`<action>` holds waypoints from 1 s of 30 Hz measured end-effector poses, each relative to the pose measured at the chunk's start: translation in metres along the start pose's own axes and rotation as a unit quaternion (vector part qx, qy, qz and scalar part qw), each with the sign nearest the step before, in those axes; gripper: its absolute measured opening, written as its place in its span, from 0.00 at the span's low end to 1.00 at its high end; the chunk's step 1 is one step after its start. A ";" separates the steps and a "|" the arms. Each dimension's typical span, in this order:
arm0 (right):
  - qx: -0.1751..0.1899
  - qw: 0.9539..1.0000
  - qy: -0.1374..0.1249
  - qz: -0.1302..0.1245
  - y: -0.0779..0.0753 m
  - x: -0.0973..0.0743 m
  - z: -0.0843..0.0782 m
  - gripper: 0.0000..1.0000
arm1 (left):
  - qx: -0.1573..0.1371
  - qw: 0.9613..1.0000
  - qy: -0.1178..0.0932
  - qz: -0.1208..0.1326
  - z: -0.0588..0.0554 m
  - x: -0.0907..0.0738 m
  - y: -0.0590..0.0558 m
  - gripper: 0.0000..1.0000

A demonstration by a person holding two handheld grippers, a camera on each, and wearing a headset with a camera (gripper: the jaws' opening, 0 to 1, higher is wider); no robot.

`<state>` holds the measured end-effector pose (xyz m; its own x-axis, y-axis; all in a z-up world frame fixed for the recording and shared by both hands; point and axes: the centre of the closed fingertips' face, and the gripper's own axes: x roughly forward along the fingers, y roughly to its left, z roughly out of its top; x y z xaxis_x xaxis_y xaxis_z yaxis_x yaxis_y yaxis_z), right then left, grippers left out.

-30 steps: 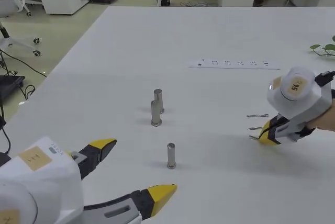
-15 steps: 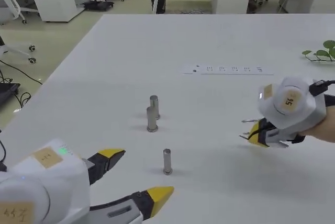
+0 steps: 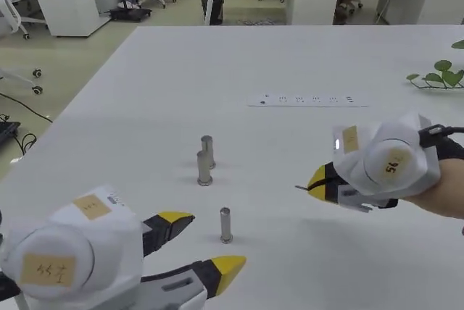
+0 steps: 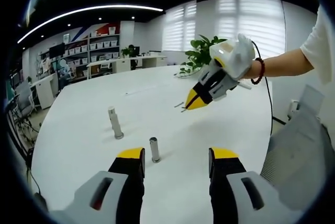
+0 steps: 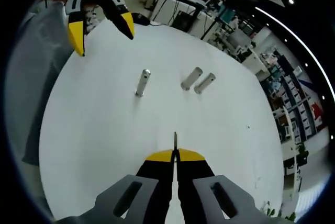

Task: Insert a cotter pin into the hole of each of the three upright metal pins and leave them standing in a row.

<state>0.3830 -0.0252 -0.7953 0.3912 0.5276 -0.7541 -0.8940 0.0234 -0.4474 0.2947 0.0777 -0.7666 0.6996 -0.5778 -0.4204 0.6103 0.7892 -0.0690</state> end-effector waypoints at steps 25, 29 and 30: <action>-0.115 0.989 -0.089 0.001 0.052 -0.024 0.078 0.02 | -0.084 0.995 -0.022 -0.050 0.017 0.010 -0.016 0.22; -0.130 0.986 -0.099 0.001 0.058 -0.027 0.084 0.02 | -0.109 0.992 -0.030 -0.062 0.021 0.012 -0.019 0.18; -0.134 0.986 -0.102 0.001 0.059 -0.027 0.085 0.02 | -0.112 0.991 -0.032 -0.064 0.022 0.012 -0.020 0.18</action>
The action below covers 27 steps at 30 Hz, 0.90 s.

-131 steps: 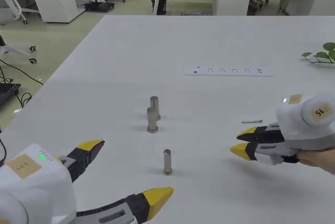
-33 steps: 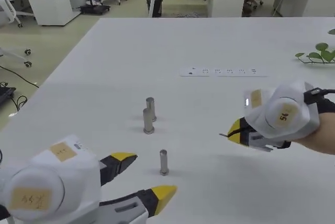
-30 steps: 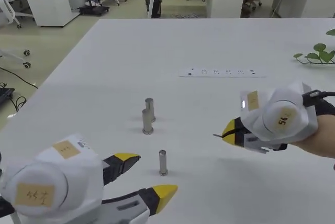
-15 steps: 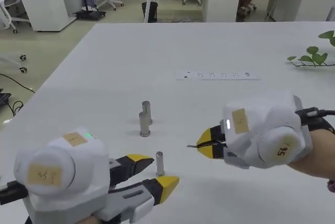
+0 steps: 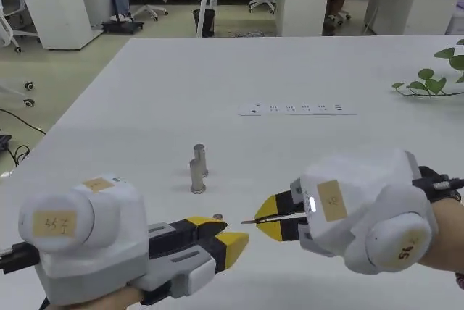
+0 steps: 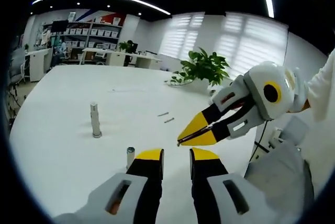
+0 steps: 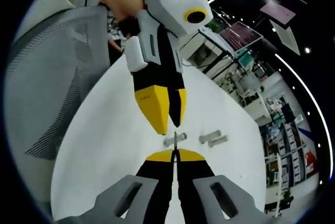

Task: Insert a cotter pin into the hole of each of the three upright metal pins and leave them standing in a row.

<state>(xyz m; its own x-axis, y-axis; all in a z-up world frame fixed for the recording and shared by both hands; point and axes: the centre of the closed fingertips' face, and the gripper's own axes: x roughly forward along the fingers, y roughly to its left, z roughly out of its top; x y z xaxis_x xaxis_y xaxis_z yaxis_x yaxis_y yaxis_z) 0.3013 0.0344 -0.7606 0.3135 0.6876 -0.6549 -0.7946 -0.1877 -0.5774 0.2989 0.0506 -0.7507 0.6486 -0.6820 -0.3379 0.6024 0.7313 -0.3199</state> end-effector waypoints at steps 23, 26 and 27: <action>-0.026 0.999 -0.028 -0.004 0.006 -0.002 0.018 0.02 | -0.052 0.998 -0.007 -0.021 -0.001 0.002 -0.008 0.01; -0.027 0.999 -0.028 -0.003 0.007 -0.001 0.019 0.02 | -0.052 0.998 -0.006 -0.021 -0.002 0.001 -0.008 0.01; -0.027 0.999 -0.028 -0.003 0.007 -0.001 0.019 0.02 | -0.051 0.998 -0.006 -0.021 -0.002 0.001 -0.008 0.01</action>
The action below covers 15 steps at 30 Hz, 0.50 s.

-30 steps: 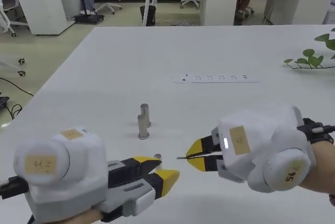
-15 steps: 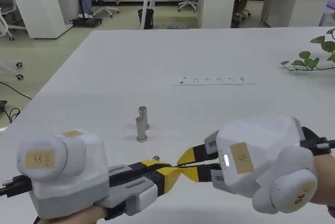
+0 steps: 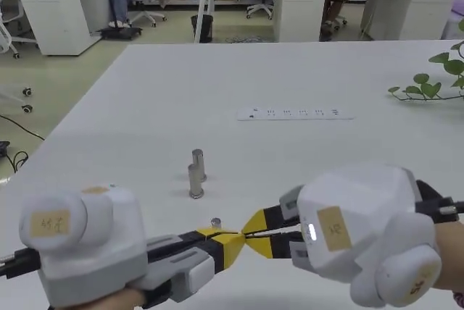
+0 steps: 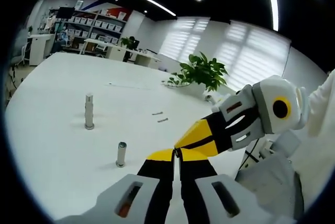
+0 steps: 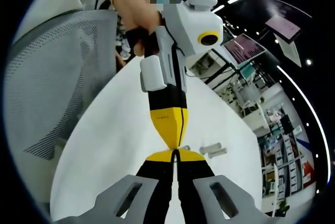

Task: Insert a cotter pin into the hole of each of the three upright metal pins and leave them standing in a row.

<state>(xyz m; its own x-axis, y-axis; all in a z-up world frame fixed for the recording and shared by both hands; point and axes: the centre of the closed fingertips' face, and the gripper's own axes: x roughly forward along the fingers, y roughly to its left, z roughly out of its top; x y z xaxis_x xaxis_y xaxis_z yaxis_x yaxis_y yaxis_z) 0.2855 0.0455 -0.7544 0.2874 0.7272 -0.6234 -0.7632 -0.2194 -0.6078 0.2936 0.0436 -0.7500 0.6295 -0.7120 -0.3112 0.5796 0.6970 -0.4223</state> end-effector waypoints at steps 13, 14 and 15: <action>0.012 1.000 -0.009 0.002 0.002 -0.001 0.001 0.03 | 0.021 1.000 0.006 -0.007 -0.002 -0.002 -0.002 0.00; 0.013 1.000 -0.010 0.004 0.003 -0.001 0.001 0.03 | 0.023 1.000 0.009 -0.007 -0.003 -0.002 -0.002 0.00; 0.016 1.000 -0.012 0.003 0.003 0.000 0.001 0.03 | 0.024 1.000 0.008 -0.007 -0.003 -0.002 -0.002 0.00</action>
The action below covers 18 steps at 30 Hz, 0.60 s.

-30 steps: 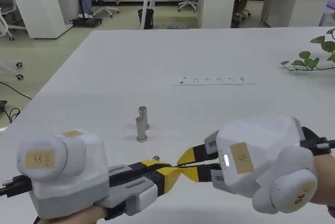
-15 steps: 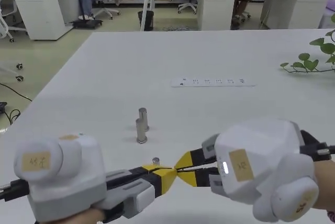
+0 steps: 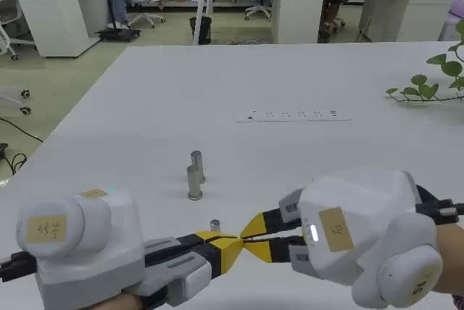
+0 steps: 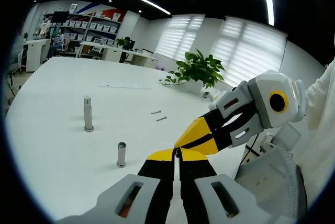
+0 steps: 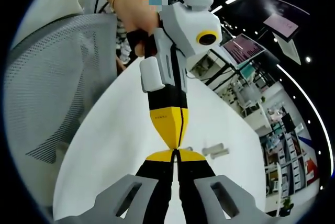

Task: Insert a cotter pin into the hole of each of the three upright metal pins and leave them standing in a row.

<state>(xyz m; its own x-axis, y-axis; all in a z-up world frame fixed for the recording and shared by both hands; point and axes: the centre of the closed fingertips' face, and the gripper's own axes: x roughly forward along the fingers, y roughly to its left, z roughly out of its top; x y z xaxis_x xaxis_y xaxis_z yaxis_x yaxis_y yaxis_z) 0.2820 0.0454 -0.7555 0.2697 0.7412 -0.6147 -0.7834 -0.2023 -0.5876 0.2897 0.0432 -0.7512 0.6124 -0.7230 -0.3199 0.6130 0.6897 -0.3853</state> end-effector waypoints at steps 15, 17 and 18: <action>0.130 0.991 -0.021 0.026 0.006 -0.004 -0.012 0.10 | 0.035 0.999 0.008 -0.007 -0.006 -0.001 -0.001 0.00; 0.167 0.985 -0.031 0.035 0.007 -0.006 -0.014 0.11 | 0.046 0.999 0.009 -0.008 -0.006 -0.001 -0.001 0.00; 0.185 0.981 -0.035 0.044 0.008 -0.007 -0.015 0.11 | 0.051 0.999 0.010 -0.010 -0.006 -0.001 -0.002 0.00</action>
<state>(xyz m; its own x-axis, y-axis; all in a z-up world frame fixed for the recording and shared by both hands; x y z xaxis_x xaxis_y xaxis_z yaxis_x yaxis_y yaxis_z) 0.2821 0.0293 -0.7636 0.1627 0.7758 -0.6097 -0.9553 -0.0307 -0.2939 0.2849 0.0422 -0.7554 0.5905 -0.7363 -0.3305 0.6732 0.6752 -0.3015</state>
